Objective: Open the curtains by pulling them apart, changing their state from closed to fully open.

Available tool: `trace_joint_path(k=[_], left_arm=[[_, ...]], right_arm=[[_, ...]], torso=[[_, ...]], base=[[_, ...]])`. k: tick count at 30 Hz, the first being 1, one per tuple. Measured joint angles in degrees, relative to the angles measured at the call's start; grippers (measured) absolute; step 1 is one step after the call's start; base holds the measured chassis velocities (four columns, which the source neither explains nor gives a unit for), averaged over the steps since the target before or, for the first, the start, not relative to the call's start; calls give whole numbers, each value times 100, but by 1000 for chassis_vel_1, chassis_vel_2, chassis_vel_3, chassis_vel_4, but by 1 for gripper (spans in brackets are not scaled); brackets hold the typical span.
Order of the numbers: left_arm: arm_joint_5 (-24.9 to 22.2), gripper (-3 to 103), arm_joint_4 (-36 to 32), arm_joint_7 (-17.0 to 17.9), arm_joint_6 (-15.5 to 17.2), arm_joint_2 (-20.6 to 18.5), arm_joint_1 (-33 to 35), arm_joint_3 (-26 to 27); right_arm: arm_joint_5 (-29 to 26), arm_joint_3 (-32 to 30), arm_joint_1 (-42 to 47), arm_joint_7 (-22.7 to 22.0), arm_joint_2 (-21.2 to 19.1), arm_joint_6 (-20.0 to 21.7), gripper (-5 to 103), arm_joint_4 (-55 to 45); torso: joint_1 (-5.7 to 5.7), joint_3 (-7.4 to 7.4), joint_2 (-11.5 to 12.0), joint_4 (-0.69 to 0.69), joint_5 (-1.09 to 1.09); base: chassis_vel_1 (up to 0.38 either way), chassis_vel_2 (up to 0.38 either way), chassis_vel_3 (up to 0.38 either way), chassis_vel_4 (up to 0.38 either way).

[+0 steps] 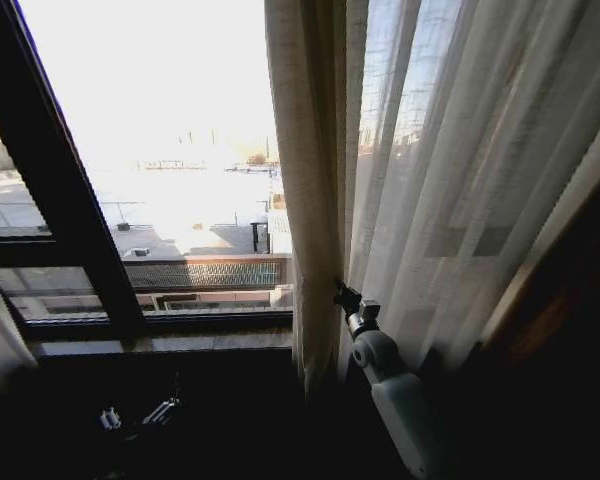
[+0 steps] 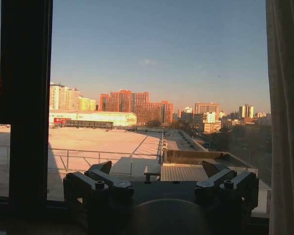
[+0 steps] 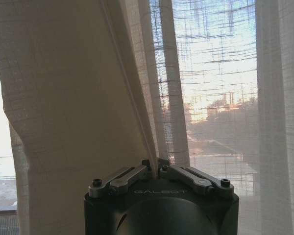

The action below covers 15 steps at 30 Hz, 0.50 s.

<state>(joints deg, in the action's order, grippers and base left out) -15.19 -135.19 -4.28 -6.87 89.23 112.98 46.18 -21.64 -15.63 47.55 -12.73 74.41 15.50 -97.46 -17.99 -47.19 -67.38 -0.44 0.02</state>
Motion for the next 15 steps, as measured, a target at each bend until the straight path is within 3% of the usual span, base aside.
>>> trace_joint_path(k=[15], left_arm=[[1, 100, -6, -3, -13, -6, -4, -6]], right_arm=[[-2, -70, 35, 3, -52, -4, 0, -50]], torso=[[0, 0, 0, -1, -1]], base=[[-352, -344, 359, 353]])
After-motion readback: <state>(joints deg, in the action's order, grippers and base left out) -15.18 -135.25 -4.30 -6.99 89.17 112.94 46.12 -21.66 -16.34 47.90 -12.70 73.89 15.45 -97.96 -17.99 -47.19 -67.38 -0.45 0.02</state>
